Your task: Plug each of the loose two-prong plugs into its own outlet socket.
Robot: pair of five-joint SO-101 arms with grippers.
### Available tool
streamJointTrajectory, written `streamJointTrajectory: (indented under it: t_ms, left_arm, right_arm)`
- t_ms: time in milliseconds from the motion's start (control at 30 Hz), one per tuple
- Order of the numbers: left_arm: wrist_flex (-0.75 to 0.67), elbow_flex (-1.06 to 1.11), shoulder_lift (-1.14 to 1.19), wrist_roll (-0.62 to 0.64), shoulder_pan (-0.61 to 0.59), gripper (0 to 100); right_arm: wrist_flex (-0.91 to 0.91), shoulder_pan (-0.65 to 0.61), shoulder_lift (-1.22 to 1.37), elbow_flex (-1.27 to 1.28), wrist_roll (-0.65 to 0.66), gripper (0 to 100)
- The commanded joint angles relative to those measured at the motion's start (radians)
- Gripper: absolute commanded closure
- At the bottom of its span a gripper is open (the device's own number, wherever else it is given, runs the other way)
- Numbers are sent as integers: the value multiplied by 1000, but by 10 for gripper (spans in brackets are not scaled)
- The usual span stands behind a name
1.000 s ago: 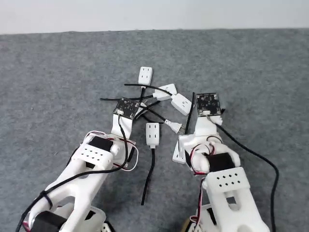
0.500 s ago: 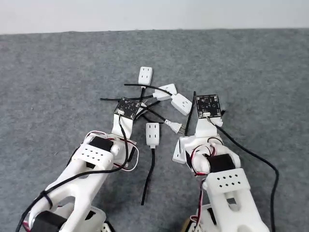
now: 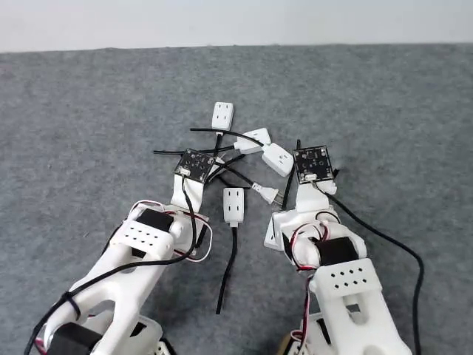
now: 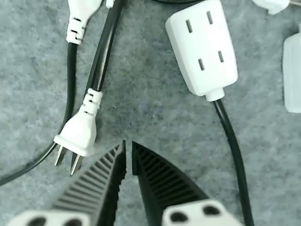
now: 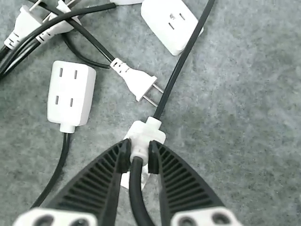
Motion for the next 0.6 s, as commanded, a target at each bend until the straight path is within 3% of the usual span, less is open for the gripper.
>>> streamJointTrajectory:
  t_ms: [0,567]
  left_arm:
    - [-25,-1,-32,-6,6,987]
    - [-68,25,-32,-8,6,987]
  right_arm:
    - [22,-12,-1,3,17,988]
    - [68,-15,4,5,71,987]
